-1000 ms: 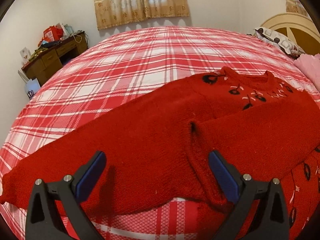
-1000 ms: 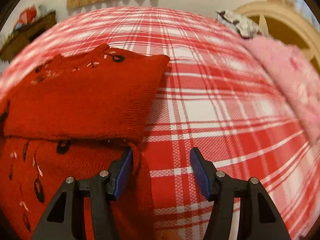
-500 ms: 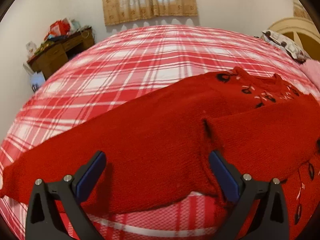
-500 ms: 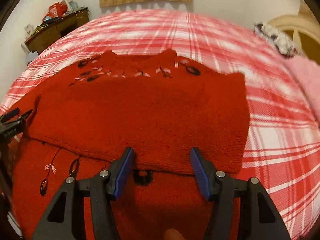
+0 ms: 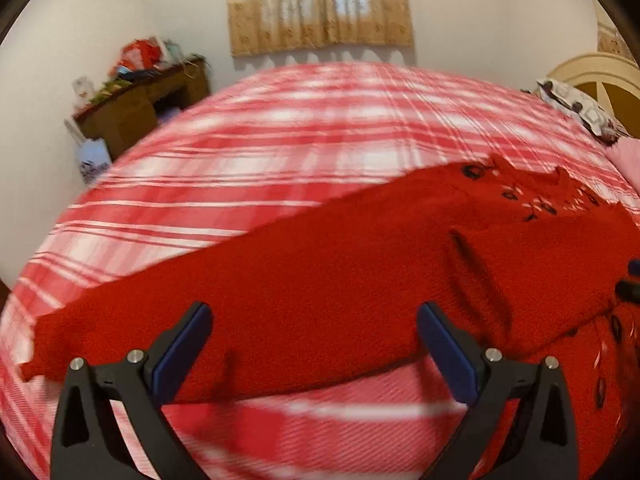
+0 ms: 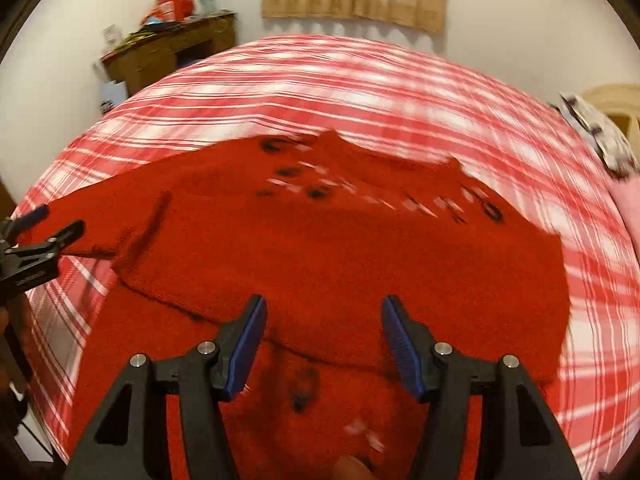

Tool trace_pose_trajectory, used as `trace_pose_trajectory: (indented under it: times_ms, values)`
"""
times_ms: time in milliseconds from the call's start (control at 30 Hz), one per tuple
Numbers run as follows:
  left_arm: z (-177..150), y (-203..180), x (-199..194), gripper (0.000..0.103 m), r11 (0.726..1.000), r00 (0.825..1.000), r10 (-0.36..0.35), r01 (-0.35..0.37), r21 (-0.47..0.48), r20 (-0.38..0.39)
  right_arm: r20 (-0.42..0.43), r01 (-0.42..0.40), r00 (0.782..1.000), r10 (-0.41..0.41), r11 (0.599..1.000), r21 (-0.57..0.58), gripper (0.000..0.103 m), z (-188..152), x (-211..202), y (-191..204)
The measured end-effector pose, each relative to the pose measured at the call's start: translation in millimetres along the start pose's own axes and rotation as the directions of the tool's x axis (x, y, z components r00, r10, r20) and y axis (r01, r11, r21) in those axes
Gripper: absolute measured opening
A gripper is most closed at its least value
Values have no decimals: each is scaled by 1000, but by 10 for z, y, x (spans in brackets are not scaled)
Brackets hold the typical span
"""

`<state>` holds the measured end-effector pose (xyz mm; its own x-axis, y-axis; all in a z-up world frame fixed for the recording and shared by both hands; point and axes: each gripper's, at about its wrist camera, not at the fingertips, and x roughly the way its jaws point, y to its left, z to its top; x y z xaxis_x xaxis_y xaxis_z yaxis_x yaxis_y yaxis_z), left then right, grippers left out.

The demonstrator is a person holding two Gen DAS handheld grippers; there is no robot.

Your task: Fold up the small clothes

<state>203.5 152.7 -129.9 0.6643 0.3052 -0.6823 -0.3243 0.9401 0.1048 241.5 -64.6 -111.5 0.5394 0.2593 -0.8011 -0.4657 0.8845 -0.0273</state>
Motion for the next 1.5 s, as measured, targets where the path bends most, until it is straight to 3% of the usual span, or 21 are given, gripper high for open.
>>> trace_pose_trajectory:
  times_ms: [167, 233, 300, 400, 467, 500, 533, 567, 800, 967, 1200, 1233, 1300, 1333, 1367, 1500]
  values:
    - [-109, 568, -201, 103, 988, 989, 148, -149, 37, 26, -91, -128, 988, 121, 990, -67, 61, 18, 404, 492]
    - [-152, 870, -215, 103, 979, 979, 203, -203, 22, 6, -45, -81, 996, 76, 988, -135, 61, 7, 343, 718]
    - [-197, 1164, -233, 103, 970, 970, 245, -245, -7, -10, -30, -131, 991, 128, 983, -127, 61, 37, 287, 793]
    - [-290, 1638, -258, 103, 950, 953, 300, -303, -79, -41, 35, -102, 993, 108, 982, -157, 61, 72, 213, 911]
    - [-335, 1825, -260, 103, 935, 942, 332, -335, -115, -48, -44, -173, 985, 168, 970, -170, 61, 37, 398, 1015]
    - [-364, 1901, -268, 103, 930, 939, 339, -343, -129, -51, -70, -175, 984, 164, 967, -187, 67, -11, 464, 1056]
    - [-399, 1988, -269, 103, 927, 940, 337, -342, -153, -58, 5, -124, 992, 129, 962, -242, 68, -73, 420, 1121]
    - [-424, 2065, -254, 103, 924, 942, 330, -337, -180, -67, 23, -102, 994, 111, 963, -251, 68, -105, 407, 1152]
    - [-577, 2373, -195, 91, 895, 951, 290, -309, -322, -105, 38, -113, 992, 123, 974, -198, 70, -125, 446, 1073]
    - [-606, 2371, -109, 70, 898, 967, 228, -255, -358, -118, 46, -112, 991, 123, 975, -193, 71, -143, 445, 1084]
    - [-563, 2364, 20, 69, 897, 975, 181, -216, -386, -126, 54, -110, 991, 122, 976, -188, 72, -158, 435, 1066]
    - [-551, 2353, 30, 66, 900, 976, 180, -214, -380, -123, 55, -111, 991, 123, 976, -187, 72, -158, 433, 1061]
    - [-531, 2334, 35, 44, 909, 982, 150, -181, -376, -110, 56, -111, 991, 123, 976, -185, 72, -162, 435, 1058]
    - [-524, 2318, 32, 22, 914, 987, 125, -155, -374, -104, 57, -111, 991, 123, 977, -184, 72, -162, 436, 1059]
    - [-517, 2301, 33, 13, 919, 988, 114, -144, -368, -103, 57, -111, 991, 123, 977, -184, 72, -162, 435, 1059]
    - [-477, 2239, -48, 13, 929, 993, 94, -116, -350, -77, 59, -107, 991, 120, 978, -181, 73, -168, 434, 1053]
